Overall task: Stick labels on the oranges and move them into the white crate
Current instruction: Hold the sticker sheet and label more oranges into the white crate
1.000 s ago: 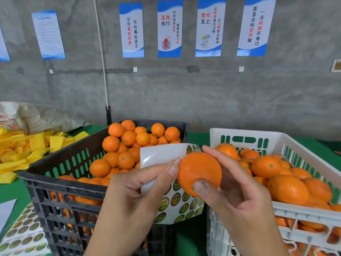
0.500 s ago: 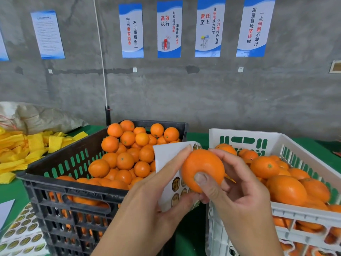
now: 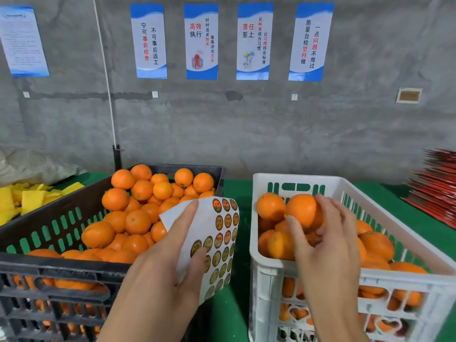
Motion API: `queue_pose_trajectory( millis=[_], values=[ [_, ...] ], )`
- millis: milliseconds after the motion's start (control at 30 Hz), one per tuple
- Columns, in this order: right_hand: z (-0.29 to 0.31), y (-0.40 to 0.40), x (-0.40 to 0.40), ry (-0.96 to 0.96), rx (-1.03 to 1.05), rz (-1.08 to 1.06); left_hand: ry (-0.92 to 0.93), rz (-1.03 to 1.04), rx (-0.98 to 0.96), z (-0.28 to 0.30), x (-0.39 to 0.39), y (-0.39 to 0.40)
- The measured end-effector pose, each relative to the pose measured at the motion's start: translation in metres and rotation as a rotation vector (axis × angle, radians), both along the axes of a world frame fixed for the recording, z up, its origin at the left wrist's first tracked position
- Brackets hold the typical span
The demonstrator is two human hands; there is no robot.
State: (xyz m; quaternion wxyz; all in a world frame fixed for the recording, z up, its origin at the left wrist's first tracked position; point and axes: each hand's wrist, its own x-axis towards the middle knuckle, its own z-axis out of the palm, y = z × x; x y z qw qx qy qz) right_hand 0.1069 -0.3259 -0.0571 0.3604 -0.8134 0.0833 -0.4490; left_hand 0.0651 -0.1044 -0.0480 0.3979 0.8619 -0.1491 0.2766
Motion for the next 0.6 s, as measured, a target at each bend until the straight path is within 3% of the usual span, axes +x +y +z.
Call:
queue_pose_trajectory(
  millis=[133,333,467,600],
  values=[
    [-0.006,0.0,0.007,-0.081,-0.028,-0.052,-0.027,0.113,-0.053,0.007,-0.002,0.003],
    [-0.01,0.012,0.01,-0.031,-0.022,0.105,-0.038,0.215,-0.115,0.015,-0.005,0.015],
    [-0.006,0.024,0.006,-0.14,-0.029,0.162,0.002,0.272,-0.164,0.013,0.0,0.029],
    [0.006,0.062,0.005,-0.196,-0.036,0.37,0.01,0.358,-0.197,0.016,-0.002,0.048]
  ],
)
